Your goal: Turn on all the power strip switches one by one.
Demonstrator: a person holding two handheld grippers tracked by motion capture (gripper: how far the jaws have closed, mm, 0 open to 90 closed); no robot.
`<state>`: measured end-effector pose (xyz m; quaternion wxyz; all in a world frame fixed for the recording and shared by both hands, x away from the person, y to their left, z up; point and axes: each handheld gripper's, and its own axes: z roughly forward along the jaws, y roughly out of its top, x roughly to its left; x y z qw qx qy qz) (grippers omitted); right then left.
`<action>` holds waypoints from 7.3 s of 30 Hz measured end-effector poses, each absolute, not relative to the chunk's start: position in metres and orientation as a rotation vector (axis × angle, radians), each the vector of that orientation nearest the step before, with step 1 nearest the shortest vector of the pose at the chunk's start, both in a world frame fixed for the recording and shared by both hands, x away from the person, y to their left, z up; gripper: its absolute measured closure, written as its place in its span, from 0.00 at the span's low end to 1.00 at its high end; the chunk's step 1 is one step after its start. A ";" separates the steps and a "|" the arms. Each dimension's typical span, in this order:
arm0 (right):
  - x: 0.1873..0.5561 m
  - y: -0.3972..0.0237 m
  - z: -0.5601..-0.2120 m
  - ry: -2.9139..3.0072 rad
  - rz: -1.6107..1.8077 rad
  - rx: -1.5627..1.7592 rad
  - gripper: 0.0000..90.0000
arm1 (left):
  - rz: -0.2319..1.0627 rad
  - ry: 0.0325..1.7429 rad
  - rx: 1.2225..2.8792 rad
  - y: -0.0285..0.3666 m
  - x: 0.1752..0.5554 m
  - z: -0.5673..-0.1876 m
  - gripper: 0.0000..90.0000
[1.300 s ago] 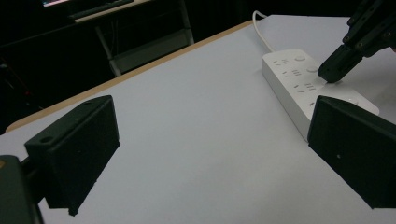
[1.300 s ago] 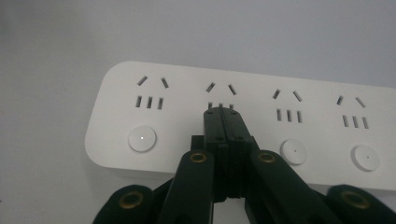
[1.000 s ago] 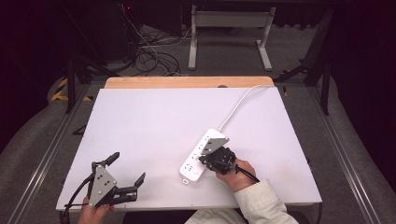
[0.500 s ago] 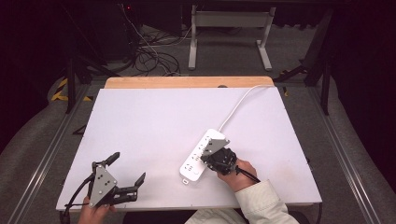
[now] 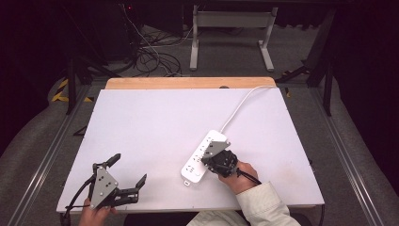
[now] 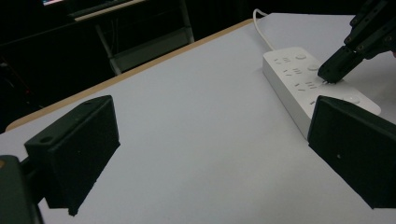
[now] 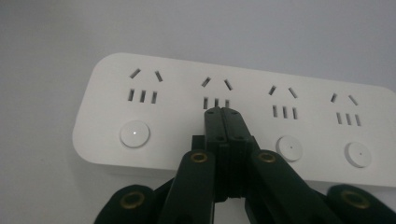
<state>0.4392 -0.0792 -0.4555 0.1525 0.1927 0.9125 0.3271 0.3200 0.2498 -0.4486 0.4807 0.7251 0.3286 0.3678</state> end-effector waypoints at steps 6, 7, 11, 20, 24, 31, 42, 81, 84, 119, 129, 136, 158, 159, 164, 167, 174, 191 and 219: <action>0.432 -0.089 -0.433 2.514 1.142 0.531 1.00 | 0.900 0.797 1.769 0.251 0.321 -0.448 0.03; 0.432 -0.091 -0.429 2.500 1.166 0.536 1.00 | 0.900 0.797 1.769 0.251 0.321 -0.448 0.03; 0.434 -0.096 -0.426 2.493 1.190 0.570 1.00 | 0.898 0.795 1.764 0.251 0.320 -0.448 0.03; 0.435 -0.097 -0.424 2.485 1.195 0.569 1.00 | 0.896 0.796 1.769 0.250 0.320 -0.448 0.03; 0.437 -0.097 -0.423 2.471 1.184 0.576 1.00 | 0.899 0.796 1.764 0.251 0.320 -0.448 0.03; 0.447 -0.102 -0.424 2.457 1.168 0.628 1.00 | 0.897 0.796 1.769 0.250 0.320 -0.448 0.03; 0.467 -0.106 -0.435 2.502 1.115 0.711 1.00 | 0.895 0.796 1.766 0.251 0.321 -0.448 0.03; 0.468 -0.098 -0.454 2.557 0.964 0.711 1.00 | 0.895 0.795 1.768 0.251 0.320 -0.448 0.03; 0.469 -0.099 -0.455 2.557 0.971 0.706 1.00 | 0.895 0.794 1.770 0.251 0.320 -0.448 0.03; 0.459 -0.107 -0.429 2.452 1.165 0.668 1.00 | 0.892 0.796 1.765 0.251 0.320 -0.448 0.02; 0.462 -0.111 -0.424 2.423 1.186 0.680 1.00 | 0.890 0.800 1.769 0.251 0.321 -0.448 0.02; 0.484 -0.117 -0.436 2.410 1.116 0.781 1.00 | 0.889 0.802 1.770 0.251 0.321 -0.448 0.02; 0.501 -0.118 -0.455 2.487 1.016 0.861 1.00 | 0.896 0.796 1.769 0.252 0.320 -0.448 0.02; 0.501 -0.118 -0.455 2.487 1.016 0.861 1.00 | 0.896 0.796 1.770 0.252 0.320 -0.448 0.02; 0.500 -0.119 -0.456 2.484 1.026 0.875 1.00 | 0.899 0.794 1.769 0.251 0.320 -0.448 0.02; 0.500 -0.118 -0.456 2.482 1.018 0.866 1.00 | 0.899 0.794 1.769 0.251 0.320 -0.448 0.02; 0.499 -0.118 -0.457 2.487 1.017 0.862 1.00 | 0.894 0.795 1.766 0.251 0.320 -0.448 0.02; 0.490 -0.124 -0.449 2.451 1.128 0.793 1.00 | 0.888 0.804 1.763 0.251 0.321 -0.448 0.02; 0.423 -0.213 -0.409 2.127 1.425 0.749 0.12 | 0.885 0.805 1.759 0.251 0.321 -0.447 0.02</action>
